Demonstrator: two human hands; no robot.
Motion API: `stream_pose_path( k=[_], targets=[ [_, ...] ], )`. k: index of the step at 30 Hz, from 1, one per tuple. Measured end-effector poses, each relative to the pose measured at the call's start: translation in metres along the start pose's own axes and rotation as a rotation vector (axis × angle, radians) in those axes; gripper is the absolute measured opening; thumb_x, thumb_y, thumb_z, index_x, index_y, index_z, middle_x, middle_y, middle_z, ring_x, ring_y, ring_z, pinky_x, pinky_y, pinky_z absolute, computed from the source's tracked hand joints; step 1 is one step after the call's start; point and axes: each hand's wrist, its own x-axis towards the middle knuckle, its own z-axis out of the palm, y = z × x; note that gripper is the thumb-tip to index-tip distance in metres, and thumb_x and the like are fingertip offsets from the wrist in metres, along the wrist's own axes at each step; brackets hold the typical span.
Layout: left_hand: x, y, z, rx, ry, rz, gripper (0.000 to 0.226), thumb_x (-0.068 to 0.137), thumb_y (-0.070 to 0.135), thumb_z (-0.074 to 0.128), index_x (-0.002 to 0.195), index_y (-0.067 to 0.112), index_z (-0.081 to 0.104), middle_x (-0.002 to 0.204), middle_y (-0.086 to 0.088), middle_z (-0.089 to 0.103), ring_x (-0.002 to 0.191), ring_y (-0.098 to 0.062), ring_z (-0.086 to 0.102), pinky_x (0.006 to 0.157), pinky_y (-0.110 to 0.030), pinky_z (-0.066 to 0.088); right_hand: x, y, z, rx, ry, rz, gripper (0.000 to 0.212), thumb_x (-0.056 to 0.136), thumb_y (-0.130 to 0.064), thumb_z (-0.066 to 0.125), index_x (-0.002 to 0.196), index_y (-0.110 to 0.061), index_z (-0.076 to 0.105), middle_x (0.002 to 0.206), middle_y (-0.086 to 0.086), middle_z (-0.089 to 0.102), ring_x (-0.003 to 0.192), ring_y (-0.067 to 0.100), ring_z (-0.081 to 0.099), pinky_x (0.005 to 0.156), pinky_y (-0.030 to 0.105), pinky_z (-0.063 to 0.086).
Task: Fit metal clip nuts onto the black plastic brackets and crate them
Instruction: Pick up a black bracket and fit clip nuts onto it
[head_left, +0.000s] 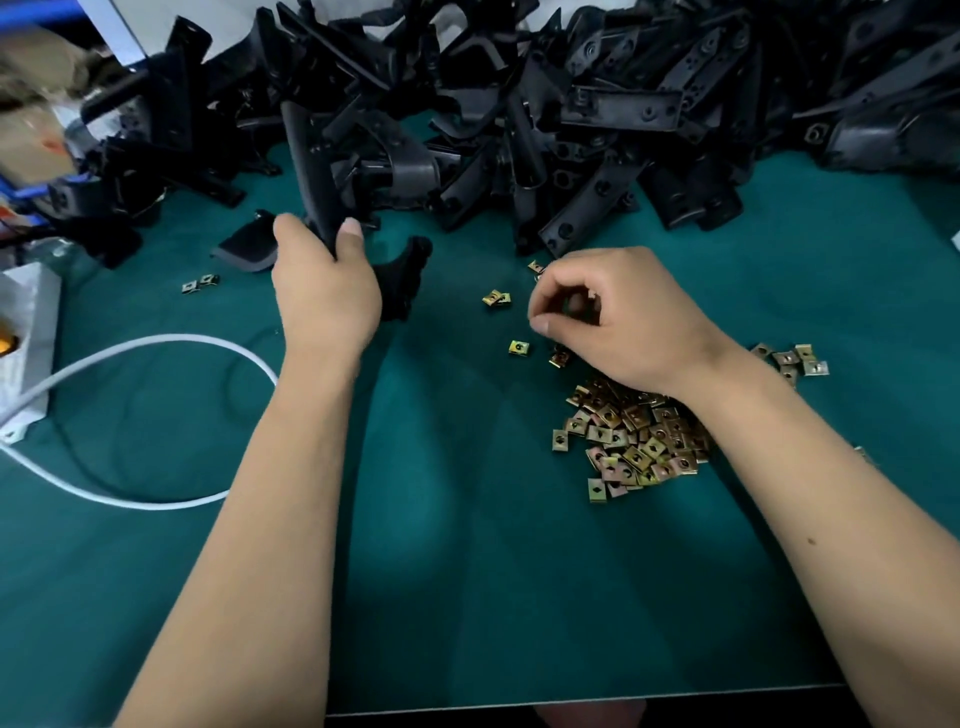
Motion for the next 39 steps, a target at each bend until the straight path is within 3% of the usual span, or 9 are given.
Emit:
stream_pose_path(
  k=[3, 6, 12, 17, 22, 26, 29, 33, 39],
  targets=[
    [-0.006, 0.006, 0.012, -0.418, -0.085, -0.23, 0.017, 0.106, 0.032, 0.054, 0.099, 0.019, 0.044, 0.094, -0.001, 0.055, 0.078, -0.02, 0.056, 0.065, -0.033, 0.048, -0.001, -0.002, -0.006, -0.013, -0.191, -0.037, 0.008, 0.082, -0.028, 0.086, 0.085, -0.028, 0.078, 0.085, -0.013, 0.071, 0.086, 0.009, 0.065, 0.072, 0.019, 0.044],
    [-0.016, 0.013, 0.021, -0.726, -0.313, -0.348, 0.018, 0.106, 0.018, 0.057, 0.116, 0.013, 0.042, 0.094, -0.008, 0.067, 0.059, -0.02, 0.067, 0.049, -0.026, 0.049, -0.002, -0.003, -0.016, 0.0, -0.393, -0.007, 0.015, 0.075, -0.037, 0.09, 0.086, -0.038, 0.079, 0.093, -0.014, 0.068, 0.098, 0.006, 0.063, 0.084, 0.025, 0.047],
    [-0.027, 0.018, 0.03, -1.05, -0.503, -0.38, 0.041, 0.094, -0.009, 0.063, 0.126, 0.009, 0.046, 0.11, -0.014, 0.076, 0.101, -0.026, 0.075, 0.078, -0.045, 0.061, -0.006, -0.008, -0.018, -0.077, -0.613, -0.008, 0.032, 0.062, -0.057, 0.09, 0.09, -0.05, 0.075, 0.105, -0.021, 0.054, 0.113, -0.002, 0.044, 0.097, 0.024, 0.037],
    [-0.036, 0.02, 0.034, -1.121, -0.582, -0.4, 0.051, 0.087, -0.011, 0.067, 0.132, 0.008, 0.052, 0.124, -0.018, 0.071, 0.115, -0.028, 0.069, 0.087, -0.038, 0.06, -0.006, -0.008, -0.014, -0.155, -0.624, -0.016, 0.023, 0.066, -0.051, 0.09, 0.083, -0.047, 0.075, 0.105, -0.019, 0.051, 0.11, -0.004, 0.038, 0.091, 0.016, 0.032],
    [-0.039, 0.02, 0.038, -1.232, -0.567, -0.502, 0.039, 0.087, -0.012, 0.065, 0.109, 0.015, 0.049, 0.08, -0.004, 0.073, 0.079, -0.017, 0.073, 0.075, -0.031, 0.061, 0.0, -0.002, -0.006, -0.074, -0.377, -0.004, 0.014, 0.083, -0.039, 0.084, 0.085, -0.03, 0.074, 0.093, -0.015, 0.067, 0.098, 0.0, 0.055, 0.09, 0.024, 0.044],
    [-0.042, 0.02, 0.038, -1.288, -0.568, -0.468, 0.04, 0.085, -0.015, 0.063, 0.109, 0.013, 0.048, 0.079, -0.004, 0.07, 0.079, -0.018, 0.072, 0.075, -0.031, 0.061, 0.005, 0.005, 0.0, 0.271, -0.026, 0.073, 0.008, 0.096, -0.018, 0.072, 0.097, -0.012, 0.066, 0.08, 0.001, 0.073, 0.072, 0.007, 0.064, 0.07, 0.023, 0.049],
    [-0.044, 0.02, 0.04, -1.29, -0.557, -0.472, 0.039, 0.086, -0.014, 0.063, 0.109, 0.014, 0.049, 0.085, -0.006, 0.068, 0.078, -0.018, 0.072, 0.07, -0.031, 0.06, 0.007, 0.008, 0.007, 0.42, 0.143, 0.127, 0.012, 0.1, -0.012, 0.062, 0.11, -0.014, 0.069, 0.076, 0.0, 0.07, 0.071, 0.004, 0.06, 0.069, 0.018, 0.044],
    [-0.047, 0.022, 0.041, -1.317, -0.576, -0.461, 0.042, 0.083, -0.013, 0.064, 0.11, 0.014, 0.048, 0.099, -0.009, 0.065, 0.089, -0.021, 0.071, 0.074, -0.033, 0.061, 0.008, 0.005, 0.015, 0.538, 0.243, 0.198, 0.019, 0.102, -0.007, 0.057, 0.108, -0.019, 0.071, 0.082, -0.001, 0.075, 0.071, 0.008, 0.062, 0.064, 0.023, 0.048],
    [-0.052, 0.024, 0.043, -1.307, -0.638, -0.438, 0.045, 0.084, -0.012, 0.061, 0.117, 0.013, 0.044, 0.089, -0.006, 0.075, 0.088, -0.02, 0.075, 0.074, -0.031, 0.061, 0.009, 0.0, 0.016, 0.815, 0.291, 0.297, 0.013, 0.107, -0.006, 0.048, 0.107, -0.012, 0.059, 0.093, 0.001, 0.08, 0.074, 0.015, 0.072, 0.059, 0.023, 0.051]
  ],
)
